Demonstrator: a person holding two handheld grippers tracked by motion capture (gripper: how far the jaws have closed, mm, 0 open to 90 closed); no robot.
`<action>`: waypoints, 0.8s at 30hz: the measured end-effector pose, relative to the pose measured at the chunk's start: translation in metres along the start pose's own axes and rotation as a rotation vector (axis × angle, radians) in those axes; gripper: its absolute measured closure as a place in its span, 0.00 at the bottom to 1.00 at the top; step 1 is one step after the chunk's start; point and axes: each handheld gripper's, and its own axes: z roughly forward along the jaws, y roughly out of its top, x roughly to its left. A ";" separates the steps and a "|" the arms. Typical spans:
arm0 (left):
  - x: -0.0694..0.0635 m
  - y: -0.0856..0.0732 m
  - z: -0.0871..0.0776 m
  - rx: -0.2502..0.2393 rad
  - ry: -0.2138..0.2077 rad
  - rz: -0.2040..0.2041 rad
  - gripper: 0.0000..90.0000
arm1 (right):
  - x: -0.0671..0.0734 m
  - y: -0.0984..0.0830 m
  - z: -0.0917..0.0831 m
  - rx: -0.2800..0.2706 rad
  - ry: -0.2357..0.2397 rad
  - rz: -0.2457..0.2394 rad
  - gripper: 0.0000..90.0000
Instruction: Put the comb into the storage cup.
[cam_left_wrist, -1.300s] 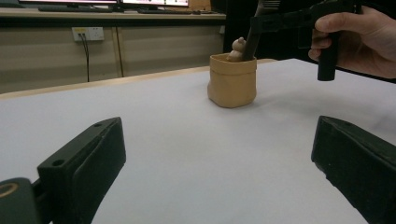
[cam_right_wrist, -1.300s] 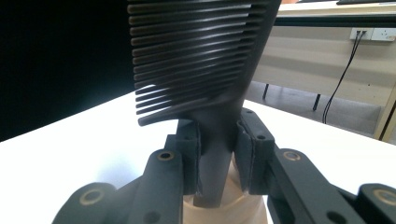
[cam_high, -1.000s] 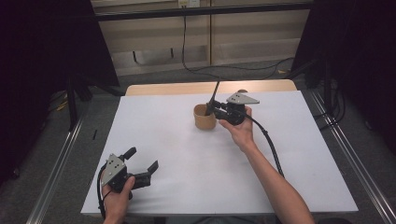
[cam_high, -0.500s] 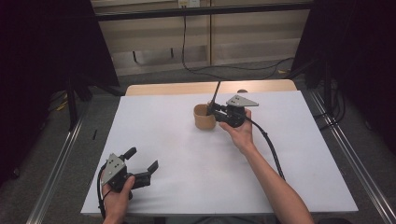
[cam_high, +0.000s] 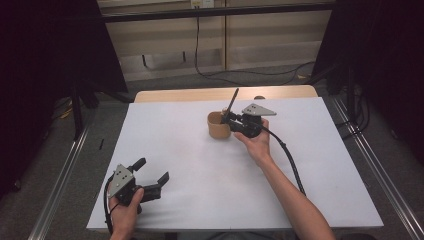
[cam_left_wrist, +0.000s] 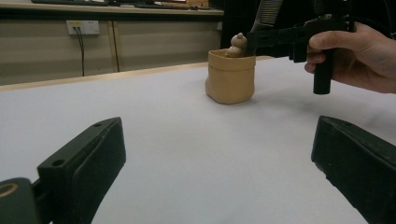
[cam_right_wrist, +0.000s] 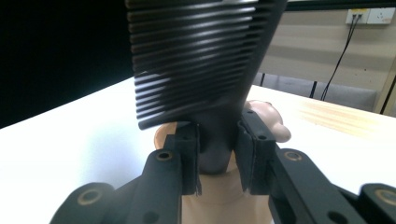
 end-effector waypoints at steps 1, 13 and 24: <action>0.000 0.000 0.000 0.000 0.000 0.000 0.03 | 0.000 0.000 0.000 0.004 -0.001 0.002 0.79; 0.000 0.000 0.001 0.006 -0.004 0.003 0.03 | -0.004 -0.004 -0.006 0.021 -0.021 0.022 0.70; 0.000 0.000 0.000 0.004 0.000 0.011 0.03 | 0.000 -0.004 -0.010 0.026 0.001 0.020 0.56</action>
